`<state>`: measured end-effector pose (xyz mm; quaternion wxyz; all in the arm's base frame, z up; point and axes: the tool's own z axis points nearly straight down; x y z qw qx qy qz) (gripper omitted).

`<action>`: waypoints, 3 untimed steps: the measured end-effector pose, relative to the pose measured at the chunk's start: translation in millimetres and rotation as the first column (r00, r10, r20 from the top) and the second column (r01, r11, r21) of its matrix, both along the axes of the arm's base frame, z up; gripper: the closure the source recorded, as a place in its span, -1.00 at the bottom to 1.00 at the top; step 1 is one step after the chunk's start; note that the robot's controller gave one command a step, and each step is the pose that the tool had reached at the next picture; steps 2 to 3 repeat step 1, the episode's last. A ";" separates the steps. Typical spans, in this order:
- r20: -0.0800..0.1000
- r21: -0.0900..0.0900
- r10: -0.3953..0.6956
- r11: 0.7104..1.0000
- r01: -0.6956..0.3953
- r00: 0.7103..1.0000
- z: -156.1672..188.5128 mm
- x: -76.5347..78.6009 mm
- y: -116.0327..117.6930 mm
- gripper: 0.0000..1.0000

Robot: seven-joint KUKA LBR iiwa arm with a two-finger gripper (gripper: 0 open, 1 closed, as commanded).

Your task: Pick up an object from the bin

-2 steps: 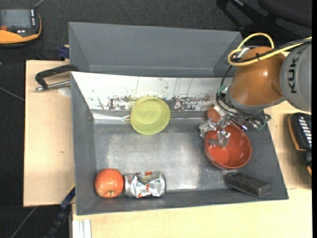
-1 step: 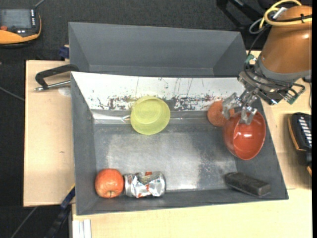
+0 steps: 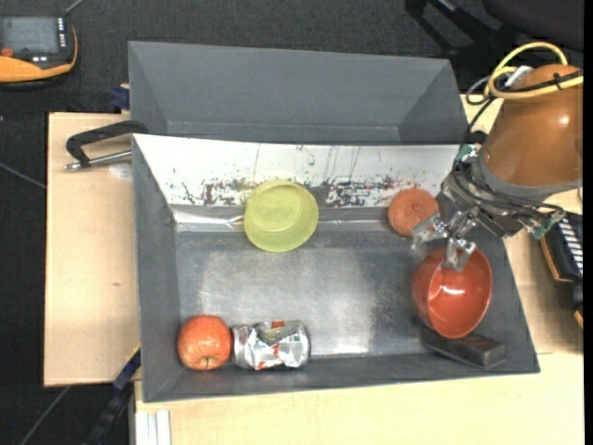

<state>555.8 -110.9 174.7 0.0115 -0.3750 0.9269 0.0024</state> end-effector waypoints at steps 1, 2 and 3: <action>0.014 -0.002 0.017 1.000 -0.017 1.000 160.2 -8.6 -4.8 1.00; 0.014 -0.002 0.017 1.000 -0.017 1.000 160.2 -8.6 -4.8 1.00; 0.014 -0.002 0.017 1.000 -0.017 1.000 160.2 -8.6 -4.8 1.00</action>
Offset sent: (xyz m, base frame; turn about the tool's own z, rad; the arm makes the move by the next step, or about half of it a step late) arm -0.0106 -0.0052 0.1545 -0.0207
